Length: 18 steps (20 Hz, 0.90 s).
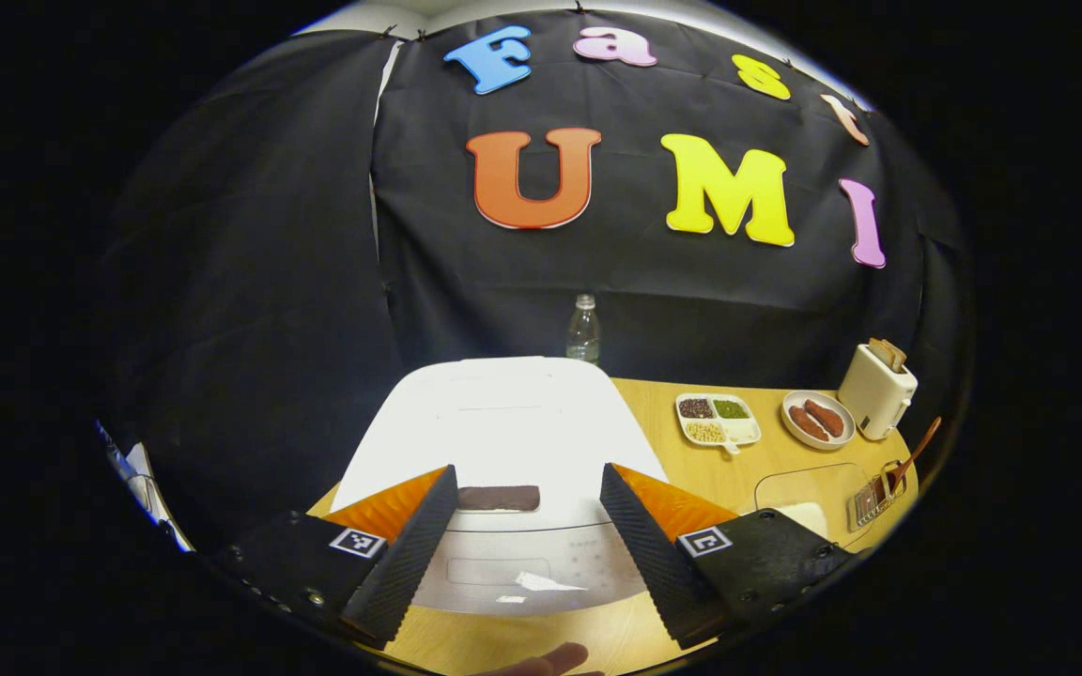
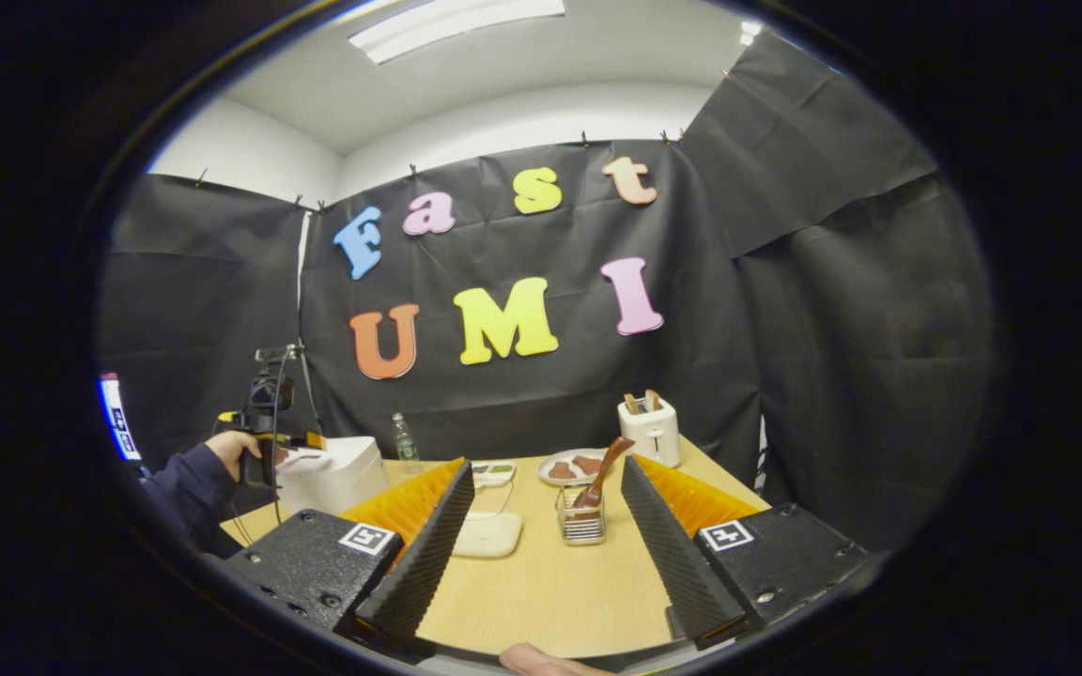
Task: Close the left gripper, press the button to open the rice cooker; take a wooden spoon from the chopstick holder with the right hand, scoop a spoonful of rice and pour it into the rice cooker, then put the wooden spoon back into the chopstick holder.
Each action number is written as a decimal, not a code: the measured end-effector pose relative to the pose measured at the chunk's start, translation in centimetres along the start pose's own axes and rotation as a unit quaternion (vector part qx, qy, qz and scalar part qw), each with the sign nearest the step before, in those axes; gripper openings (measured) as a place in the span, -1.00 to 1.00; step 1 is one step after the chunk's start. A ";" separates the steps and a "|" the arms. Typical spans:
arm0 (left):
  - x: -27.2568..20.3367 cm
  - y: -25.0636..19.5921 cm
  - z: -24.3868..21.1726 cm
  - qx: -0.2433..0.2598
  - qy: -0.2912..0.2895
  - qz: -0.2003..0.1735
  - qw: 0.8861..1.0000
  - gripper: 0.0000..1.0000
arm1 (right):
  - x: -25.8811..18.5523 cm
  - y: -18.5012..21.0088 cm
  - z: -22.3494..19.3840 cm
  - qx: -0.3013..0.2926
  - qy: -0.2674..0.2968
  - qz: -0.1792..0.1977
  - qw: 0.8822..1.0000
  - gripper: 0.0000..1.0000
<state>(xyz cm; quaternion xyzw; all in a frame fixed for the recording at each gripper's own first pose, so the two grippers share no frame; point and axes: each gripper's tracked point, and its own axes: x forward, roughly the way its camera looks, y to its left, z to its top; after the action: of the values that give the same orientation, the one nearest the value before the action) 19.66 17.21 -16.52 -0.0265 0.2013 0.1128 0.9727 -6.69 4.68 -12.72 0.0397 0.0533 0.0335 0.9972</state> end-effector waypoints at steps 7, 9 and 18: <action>-7.0 -4.2 4.1 0.035 -0.067 -0.012 0.997 0.94 | 0.7 -1.1 0.2 -0.003 0.006 -0.019 1.000 1.00; -9.4 -5.5 4.7 0.032 -0.091 -0.023 0.995 0.95 | 0.7 -1.2 0.4 -0.006 0.005 -0.022 1.000 1.00; -18.1 -9.5 4.2 0.015 -0.151 -0.061 0.987 0.94 | 0.7 -1.4 0.8 -0.012 0.001 -0.029 1.000 0.97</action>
<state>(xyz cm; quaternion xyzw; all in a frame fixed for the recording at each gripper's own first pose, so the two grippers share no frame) 7.24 4.61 -5.45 -0.0065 0.0517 0.0533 0.9972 -5.77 3.33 -12.07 0.0259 0.0550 0.0056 0.9981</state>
